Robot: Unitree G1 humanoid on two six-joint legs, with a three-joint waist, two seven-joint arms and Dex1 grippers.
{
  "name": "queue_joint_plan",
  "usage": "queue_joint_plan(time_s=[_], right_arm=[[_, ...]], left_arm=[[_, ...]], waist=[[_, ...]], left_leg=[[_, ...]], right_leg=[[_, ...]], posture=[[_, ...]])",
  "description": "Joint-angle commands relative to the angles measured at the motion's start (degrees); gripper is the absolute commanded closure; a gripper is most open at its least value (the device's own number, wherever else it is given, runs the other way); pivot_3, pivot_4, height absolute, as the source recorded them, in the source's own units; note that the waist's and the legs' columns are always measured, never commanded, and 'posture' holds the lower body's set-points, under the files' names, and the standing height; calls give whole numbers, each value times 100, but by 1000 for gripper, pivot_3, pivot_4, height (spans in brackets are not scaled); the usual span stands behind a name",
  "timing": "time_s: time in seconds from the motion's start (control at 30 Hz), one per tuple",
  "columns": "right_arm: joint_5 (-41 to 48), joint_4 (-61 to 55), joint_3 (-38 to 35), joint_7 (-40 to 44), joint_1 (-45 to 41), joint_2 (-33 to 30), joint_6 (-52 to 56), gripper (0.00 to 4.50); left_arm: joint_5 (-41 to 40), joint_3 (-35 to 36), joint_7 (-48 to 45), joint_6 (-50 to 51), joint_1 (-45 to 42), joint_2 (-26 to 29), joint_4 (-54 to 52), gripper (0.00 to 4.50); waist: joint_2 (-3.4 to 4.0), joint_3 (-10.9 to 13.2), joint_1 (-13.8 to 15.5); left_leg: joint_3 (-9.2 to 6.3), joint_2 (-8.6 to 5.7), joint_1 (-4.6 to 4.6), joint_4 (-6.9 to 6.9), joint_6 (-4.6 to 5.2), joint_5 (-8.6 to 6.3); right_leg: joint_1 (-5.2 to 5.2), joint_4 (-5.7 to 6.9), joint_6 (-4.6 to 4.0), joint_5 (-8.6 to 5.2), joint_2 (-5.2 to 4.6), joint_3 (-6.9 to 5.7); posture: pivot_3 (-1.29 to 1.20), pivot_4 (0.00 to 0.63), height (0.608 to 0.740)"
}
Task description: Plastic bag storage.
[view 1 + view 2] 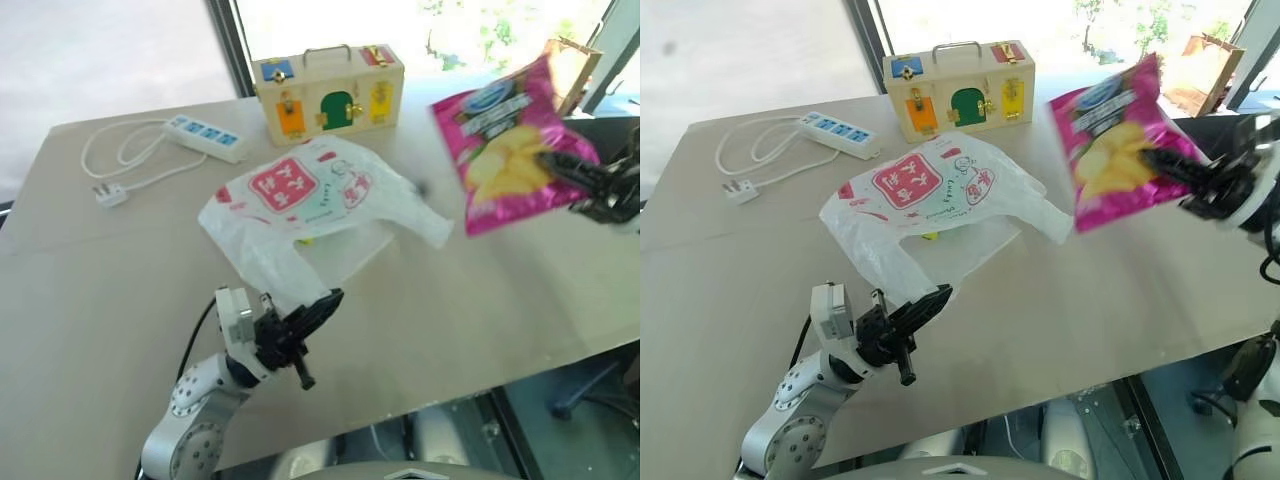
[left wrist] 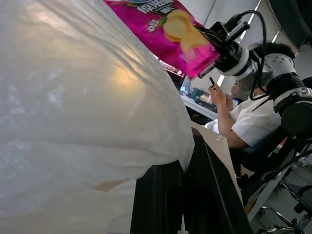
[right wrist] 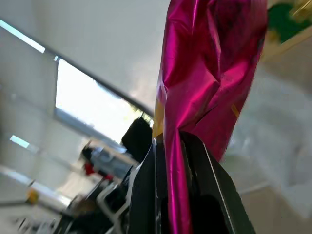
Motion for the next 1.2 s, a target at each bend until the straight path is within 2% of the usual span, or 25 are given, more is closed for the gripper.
queue_joint_plan(time_s=[0.03, 0.13, 0.43, 0.63, 0.87, 1.2], right_arm=[[1427, -1132, 947, 578, 1123, -522, 270, 4483], [2050, -1344, 1390, 514, 1506, -606, 270, 4483], [3109, -1367, 1994, -221, 2012, -321, -179, 4483], [3625, -944, 2560, -1237, 1673, 520, -998, 4483], [4147, -705, 3091, -2070, 1595, 1284, -1419, 4483], [4440, -1232, 3383, -2149, 2338, 1185, -1315, 4483]], left_arm=[[-123, 47, -244, -99, 117, 35, -182, 4500], [-119, 64, -319, -152, 156, 21, -162, 4500], [-37, -4, -319, -233, 145, -82, -196, 4500], [-48, -25, -342, -227, 119, -97, -188, 4500], [-66, 20, -308, -245, 22, -133, -168, 4500], [16, -27, -172, -247, -121, -274, -146, 4500]], waist=[[0, 0, 116], [2, 1, 108], [1, 0, 102], [-1, -1, 93], [-2, -1, 96], [-1, -2, 79]], left_leg=[[-4, -5, -5, 2, 7, -4], [0, -16, -10, 7, 16, -9], [0, -13, -3, 10, 16, -10], [1, -13, -2, 10, 16, -9], [-2, -16, -2, 10, 15, -9], [-6, -14, 0, 10, 15, -9]], right_leg=[[0, -7, 0, 0, -4, -6], [0, -15, 0, 0, -16, -8], [4, -11, 0, 0, -15, -9], [4, -10, 1, 0, -13, -6], [4, -13, 0, 0, -12, -9], [4, -8, 0, 0, -8, -12]], posture=[[0, 150, 740], [0, 150, 740], [0, 150, 740], [0, 150, 740], [0, 150, 740], [0, 150, 740]])
